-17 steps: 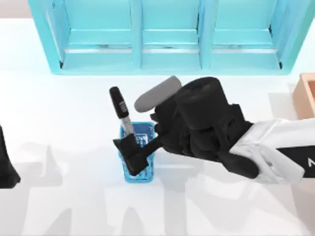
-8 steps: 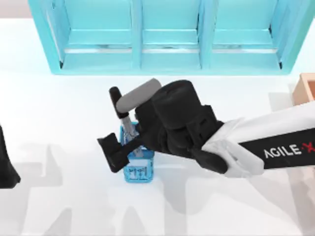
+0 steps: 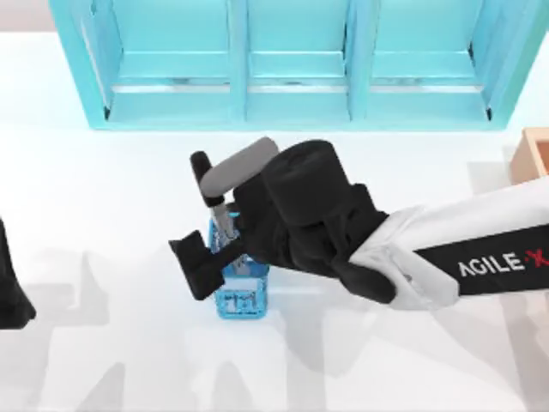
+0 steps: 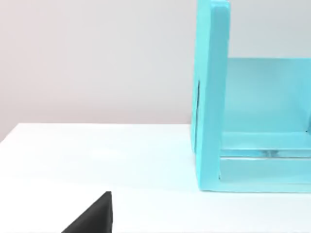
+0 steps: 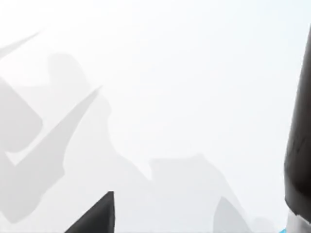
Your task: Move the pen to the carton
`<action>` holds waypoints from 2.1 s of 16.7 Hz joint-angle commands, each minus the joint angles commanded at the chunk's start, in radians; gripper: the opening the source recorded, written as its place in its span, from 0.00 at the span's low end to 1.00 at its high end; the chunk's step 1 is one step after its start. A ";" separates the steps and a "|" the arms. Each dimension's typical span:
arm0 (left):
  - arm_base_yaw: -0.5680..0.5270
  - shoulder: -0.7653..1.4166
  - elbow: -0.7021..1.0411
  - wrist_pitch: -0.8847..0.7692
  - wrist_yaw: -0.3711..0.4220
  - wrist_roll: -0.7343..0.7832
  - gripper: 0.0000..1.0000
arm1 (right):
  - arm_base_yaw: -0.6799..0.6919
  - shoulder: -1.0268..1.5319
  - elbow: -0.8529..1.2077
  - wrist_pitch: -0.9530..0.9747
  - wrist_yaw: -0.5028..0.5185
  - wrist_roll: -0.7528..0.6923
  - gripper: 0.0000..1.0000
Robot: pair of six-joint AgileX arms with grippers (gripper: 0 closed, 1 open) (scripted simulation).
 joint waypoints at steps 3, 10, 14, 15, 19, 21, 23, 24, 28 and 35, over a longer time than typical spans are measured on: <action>0.000 0.000 0.000 0.000 0.000 0.000 1.00 | 0.000 0.000 0.000 0.000 0.000 0.000 0.17; 0.000 0.000 0.000 0.000 0.000 0.000 1.00 | 0.000 0.000 0.000 0.000 0.000 0.000 0.00; 0.000 0.000 0.000 0.000 0.000 0.000 1.00 | 0.001 -0.004 0.004 0.000 -0.003 0.004 0.00; 0.000 0.000 0.000 0.000 0.000 0.000 1.00 | -0.001 -0.007 0.003 -0.002 -0.004 0.003 0.00; 0.000 0.000 0.000 0.000 0.000 0.000 1.00 | -0.072 -0.114 -0.003 -0.113 -0.060 -0.037 0.00; 0.000 0.000 0.000 0.000 0.000 0.000 1.00 | -0.132 -0.221 -0.005 -0.227 -0.110 -0.072 0.00; 0.000 0.000 0.000 0.000 0.000 0.000 1.00 | -0.198 -0.349 -0.006 -0.362 -0.168 -0.112 0.00; 0.000 0.000 0.000 0.000 0.000 0.000 1.00 | -0.231 -0.411 -0.007 -0.429 -0.197 -0.131 0.00; 0.000 0.000 0.000 0.000 0.000 0.000 1.00 | -0.334 -0.580 -0.013 -0.603 -0.290 -0.191 0.00; 0.000 0.000 0.000 0.000 0.000 0.000 1.00 | -0.359 -0.597 -0.002 -0.638 -0.302 -0.207 0.00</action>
